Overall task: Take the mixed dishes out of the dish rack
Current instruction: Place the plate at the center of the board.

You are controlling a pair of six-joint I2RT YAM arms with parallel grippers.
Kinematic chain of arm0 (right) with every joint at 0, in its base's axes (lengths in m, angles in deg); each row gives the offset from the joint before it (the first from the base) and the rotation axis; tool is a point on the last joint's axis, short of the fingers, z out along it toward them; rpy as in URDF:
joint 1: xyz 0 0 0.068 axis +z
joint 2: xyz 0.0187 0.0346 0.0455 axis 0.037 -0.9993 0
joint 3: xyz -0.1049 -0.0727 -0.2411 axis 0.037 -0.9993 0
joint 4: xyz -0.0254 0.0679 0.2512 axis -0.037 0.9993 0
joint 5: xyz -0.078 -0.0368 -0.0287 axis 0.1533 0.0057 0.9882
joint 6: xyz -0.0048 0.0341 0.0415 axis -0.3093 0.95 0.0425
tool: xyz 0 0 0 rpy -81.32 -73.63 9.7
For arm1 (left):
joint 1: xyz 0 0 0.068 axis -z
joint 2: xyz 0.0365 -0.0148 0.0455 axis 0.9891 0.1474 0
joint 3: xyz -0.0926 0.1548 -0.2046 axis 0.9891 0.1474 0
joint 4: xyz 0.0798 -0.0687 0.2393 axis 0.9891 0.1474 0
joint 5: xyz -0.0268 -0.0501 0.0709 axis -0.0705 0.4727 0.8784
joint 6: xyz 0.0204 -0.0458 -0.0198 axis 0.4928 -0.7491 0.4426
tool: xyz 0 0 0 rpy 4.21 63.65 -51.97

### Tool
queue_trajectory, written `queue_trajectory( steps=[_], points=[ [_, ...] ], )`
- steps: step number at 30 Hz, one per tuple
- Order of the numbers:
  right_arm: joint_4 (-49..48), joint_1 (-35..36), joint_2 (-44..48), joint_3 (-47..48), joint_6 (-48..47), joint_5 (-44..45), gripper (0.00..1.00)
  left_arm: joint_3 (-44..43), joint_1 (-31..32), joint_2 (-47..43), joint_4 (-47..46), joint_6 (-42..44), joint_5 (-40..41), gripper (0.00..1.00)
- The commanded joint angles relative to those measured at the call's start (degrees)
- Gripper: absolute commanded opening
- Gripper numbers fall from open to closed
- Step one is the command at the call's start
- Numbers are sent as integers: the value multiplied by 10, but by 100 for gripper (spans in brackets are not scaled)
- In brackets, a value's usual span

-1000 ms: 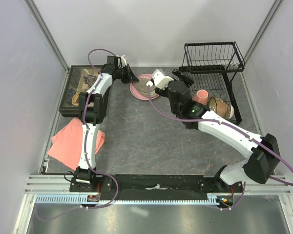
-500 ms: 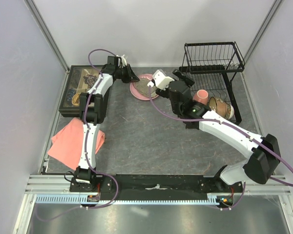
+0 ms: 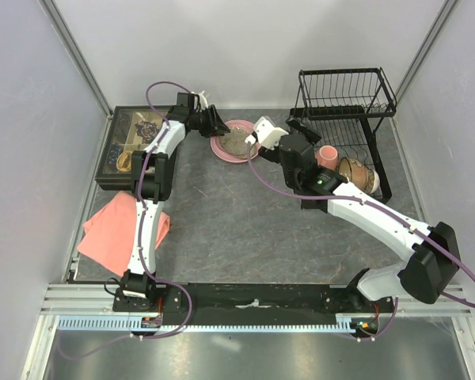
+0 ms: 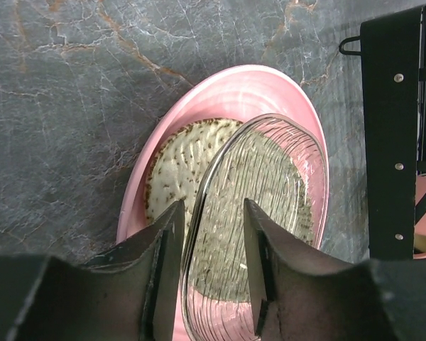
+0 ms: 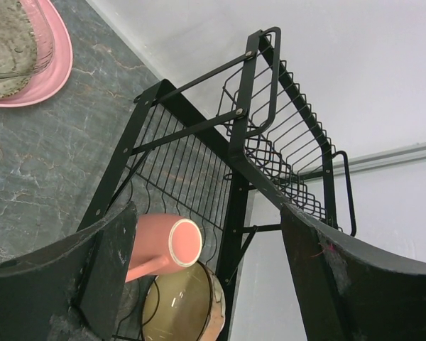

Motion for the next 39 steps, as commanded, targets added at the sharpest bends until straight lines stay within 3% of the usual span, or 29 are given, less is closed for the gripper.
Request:
queue_trajectory(
  steps=[1,11,18,26,33,39],
  points=[
    [-7,-2,21,-6,14,-3,89,-17,2,-12,0,17,9,47],
    [2,-16,48,-31,33,-6,90,-7,-1,-47,6,47,52,57],
    [37,-54,81,-54,91,-44,90,-10,-9,-80,12,50,56,77],
    [65,-97,115,-86,150,-87,90,-3,-17,-126,12,42,41,89],
    [92,-167,140,-105,214,-141,90,42,-17,-176,16,63,32,93],
    [109,-246,150,-122,258,-191,90,130,-17,-250,34,140,36,93]
  ],
)
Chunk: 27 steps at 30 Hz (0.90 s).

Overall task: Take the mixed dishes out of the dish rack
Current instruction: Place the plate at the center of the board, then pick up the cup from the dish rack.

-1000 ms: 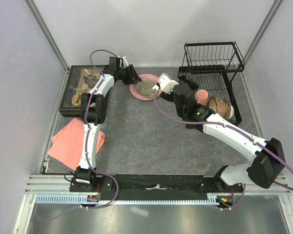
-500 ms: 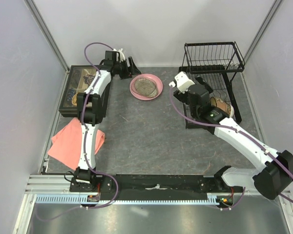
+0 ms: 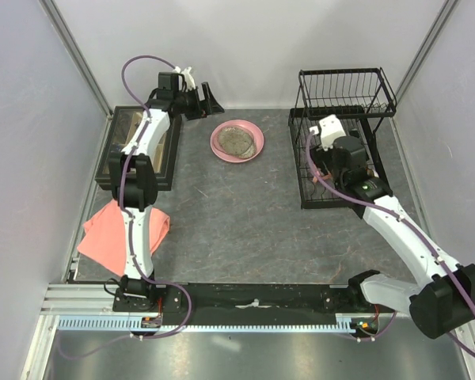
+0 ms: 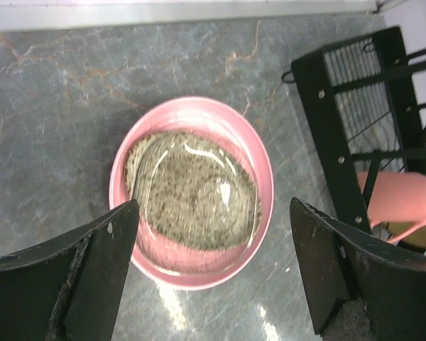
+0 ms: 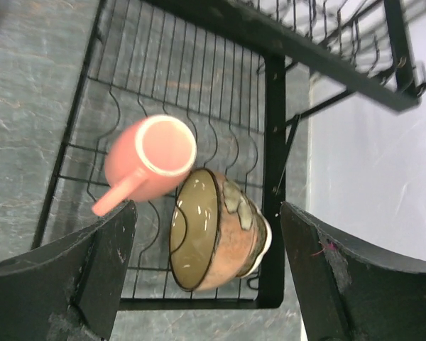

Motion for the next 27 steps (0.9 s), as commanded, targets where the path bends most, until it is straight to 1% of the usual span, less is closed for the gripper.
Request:
queue_trajectory(
  steps=[1,4,6,10,16,23,27],
  points=[
    [17,-55,10,-6,59,-60,90,75,1,-85,24,88,-2,92],
    [33,-96,-1,2,70,-82,90,129,1,-136,29,126,16,92],
    [37,-115,-5,1,76,-90,90,183,1,-175,29,148,23,92],
    [39,-128,-22,-6,87,-90,89,270,1,-229,29,175,27,92],
    [43,-128,-43,-12,100,-75,86,364,1,-301,28,192,26,91],
    [39,-127,-84,-11,95,-33,82,436,1,-359,29,216,31,91],
    [37,-127,-91,-9,100,-57,80,461,1,-378,19,227,33,91]
  ],
)
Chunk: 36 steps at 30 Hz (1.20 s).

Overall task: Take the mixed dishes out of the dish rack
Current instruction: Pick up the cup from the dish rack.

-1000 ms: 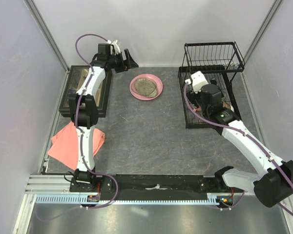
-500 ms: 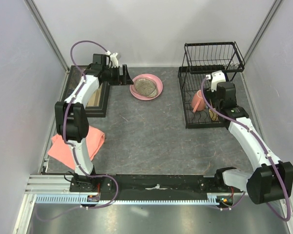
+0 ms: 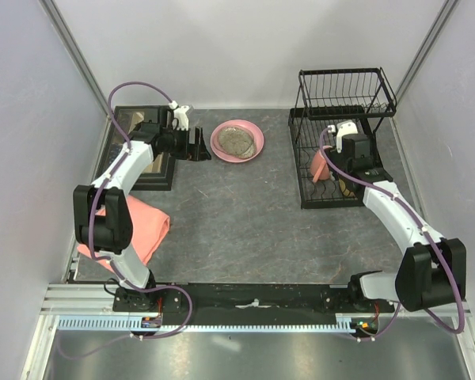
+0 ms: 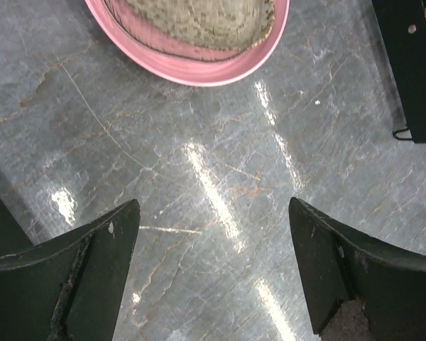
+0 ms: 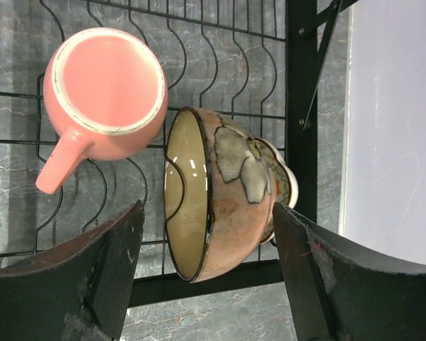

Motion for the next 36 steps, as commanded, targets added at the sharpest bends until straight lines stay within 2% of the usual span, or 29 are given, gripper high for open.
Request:
queue_trajectory(
  steps=[1,17,28,36],
  points=[
    [-14,-1,0,-2,16,-19,80,23,1,-42,-18,41,10,91],
    [14,21,0,44,25,-112,78,64,1,-44,-61,43,-1,91],
    [20,23,-76,85,88,-166,77,68,1,-54,-61,42,8,90],
    [25,23,-121,114,116,-172,74,69,1,-51,-62,45,10,90]
  ],
)
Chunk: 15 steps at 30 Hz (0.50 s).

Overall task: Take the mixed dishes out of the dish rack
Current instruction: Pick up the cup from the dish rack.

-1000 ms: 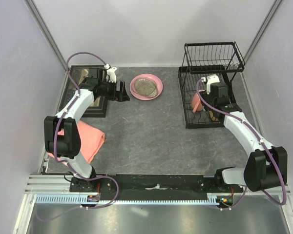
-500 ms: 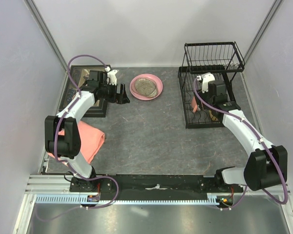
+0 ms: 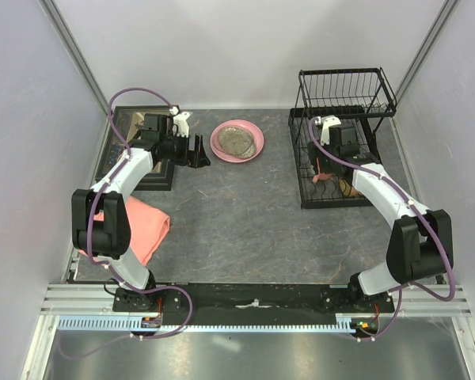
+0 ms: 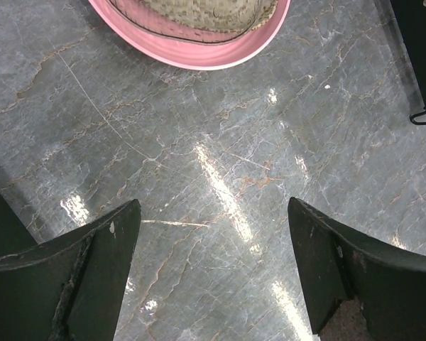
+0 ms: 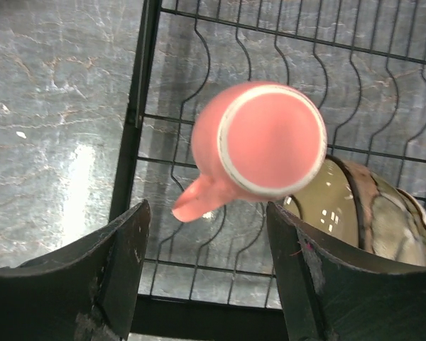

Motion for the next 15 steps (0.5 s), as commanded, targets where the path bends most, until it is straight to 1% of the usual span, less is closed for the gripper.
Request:
queue_trajectory(
  steps=[1,15],
  points=[
    [-5,2,-21,35,23,-12,73,6,1,-20,-19,18,11,90],
    [-31,1,-79,35,11,24,70,10,1,-9,-27,21,2,90]
  ],
)
